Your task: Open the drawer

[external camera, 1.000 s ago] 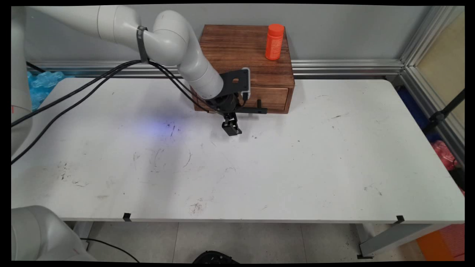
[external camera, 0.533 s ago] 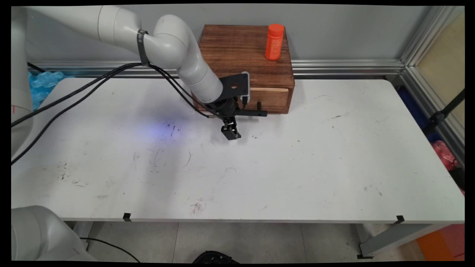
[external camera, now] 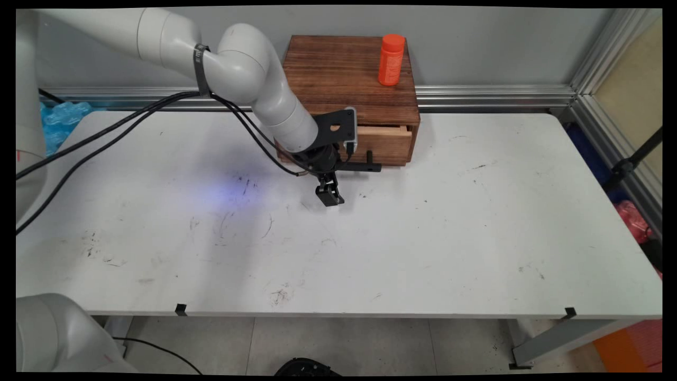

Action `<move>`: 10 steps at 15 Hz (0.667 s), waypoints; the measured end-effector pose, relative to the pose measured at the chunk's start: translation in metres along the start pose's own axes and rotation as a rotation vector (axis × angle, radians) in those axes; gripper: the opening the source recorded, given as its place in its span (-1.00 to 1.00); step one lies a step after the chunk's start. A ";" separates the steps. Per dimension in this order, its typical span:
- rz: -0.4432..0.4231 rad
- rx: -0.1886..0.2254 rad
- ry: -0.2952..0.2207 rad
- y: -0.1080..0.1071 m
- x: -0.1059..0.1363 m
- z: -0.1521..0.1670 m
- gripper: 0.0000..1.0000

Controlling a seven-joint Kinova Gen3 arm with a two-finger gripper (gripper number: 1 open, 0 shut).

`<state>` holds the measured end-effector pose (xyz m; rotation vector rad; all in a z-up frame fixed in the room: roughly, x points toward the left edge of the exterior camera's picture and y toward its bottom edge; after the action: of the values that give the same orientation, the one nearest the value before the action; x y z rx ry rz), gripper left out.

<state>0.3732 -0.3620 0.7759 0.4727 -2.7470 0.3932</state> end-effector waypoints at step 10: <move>-0.021 -0.041 -0.010 0.028 0.000 -0.004 1.00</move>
<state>0.3643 -0.3355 0.7736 0.4940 -2.7516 0.3290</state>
